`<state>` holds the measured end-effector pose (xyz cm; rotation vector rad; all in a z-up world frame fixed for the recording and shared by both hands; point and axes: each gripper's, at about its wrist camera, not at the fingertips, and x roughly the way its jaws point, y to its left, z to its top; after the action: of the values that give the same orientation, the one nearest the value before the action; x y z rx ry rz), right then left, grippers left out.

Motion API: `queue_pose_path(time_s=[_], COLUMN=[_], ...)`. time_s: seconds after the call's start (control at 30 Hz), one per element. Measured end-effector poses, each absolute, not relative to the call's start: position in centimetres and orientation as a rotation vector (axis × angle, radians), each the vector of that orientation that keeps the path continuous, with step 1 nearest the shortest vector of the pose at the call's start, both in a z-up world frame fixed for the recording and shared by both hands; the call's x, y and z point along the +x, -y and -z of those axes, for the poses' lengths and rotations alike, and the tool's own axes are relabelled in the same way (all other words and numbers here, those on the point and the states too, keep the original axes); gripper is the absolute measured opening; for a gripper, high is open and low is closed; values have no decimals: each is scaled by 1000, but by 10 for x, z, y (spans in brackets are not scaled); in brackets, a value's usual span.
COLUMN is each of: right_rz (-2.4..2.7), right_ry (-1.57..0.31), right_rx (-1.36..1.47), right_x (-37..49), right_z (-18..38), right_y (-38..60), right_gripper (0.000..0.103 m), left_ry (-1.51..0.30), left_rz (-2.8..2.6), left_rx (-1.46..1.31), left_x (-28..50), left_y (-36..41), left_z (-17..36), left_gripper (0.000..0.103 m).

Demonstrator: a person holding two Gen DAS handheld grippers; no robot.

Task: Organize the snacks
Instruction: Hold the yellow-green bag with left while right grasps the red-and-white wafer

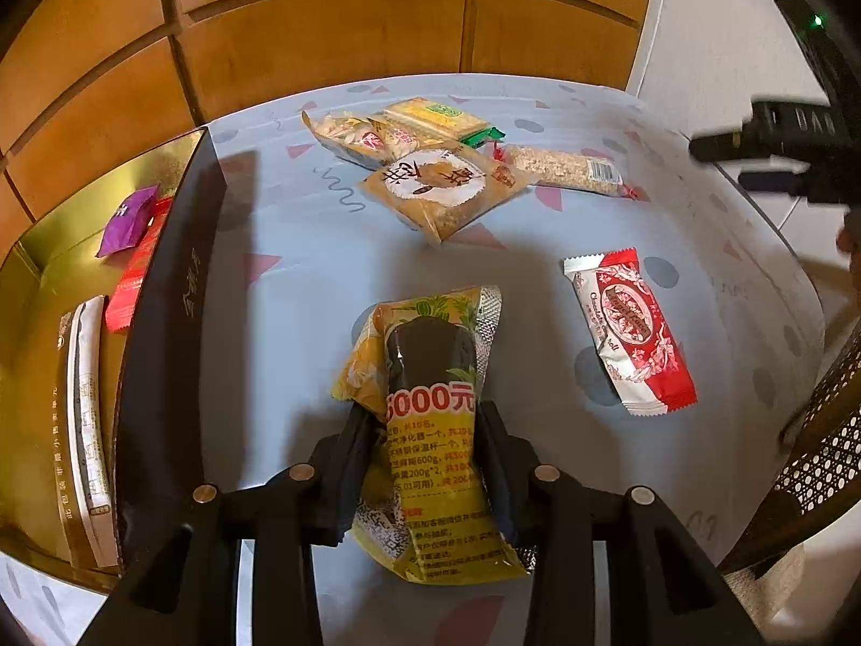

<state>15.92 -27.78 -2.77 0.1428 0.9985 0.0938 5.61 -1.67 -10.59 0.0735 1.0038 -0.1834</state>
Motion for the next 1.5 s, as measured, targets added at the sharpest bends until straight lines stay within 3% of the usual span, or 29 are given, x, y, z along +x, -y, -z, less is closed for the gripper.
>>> queue_pose_path(time_s=[0.43, 0.63, 1.07, 1.1, 1.13, 1.17, 1.5], right_rz=[-248, -267, -291, -285, -275, -263, -314], right_ry=[-1072, -1097, -1098, -1092, -1084, -1072, -1075], right_rx=[93, 56, -26, -56, -101, -155, -173], right_x=[117, 108, 106, 105, 104, 103, 101], right_z=[60, 74, 86, 88, 90, 92, 95], right_y=[212, 198, 166, 163, 159, 156, 165], right_gripper=[80, 70, 69, 66, 42, 32, 33], left_ry=[-994, -990, -981, -981, -981, -981, -981], left_rz=[193, 195, 198, 199, 199, 200, 192], left_rx=[40, 34, 21, 19, 17, 16, 19], left_x=[54, 54, 53, 53, 53, 53, 53], left_y=[12, 11, 10, 10, 10, 10, 11], left_z=[106, 107, 107, 107, 107, 107, 107], left_gripper=[40, 40, 40, 41, 41, 41, 41])
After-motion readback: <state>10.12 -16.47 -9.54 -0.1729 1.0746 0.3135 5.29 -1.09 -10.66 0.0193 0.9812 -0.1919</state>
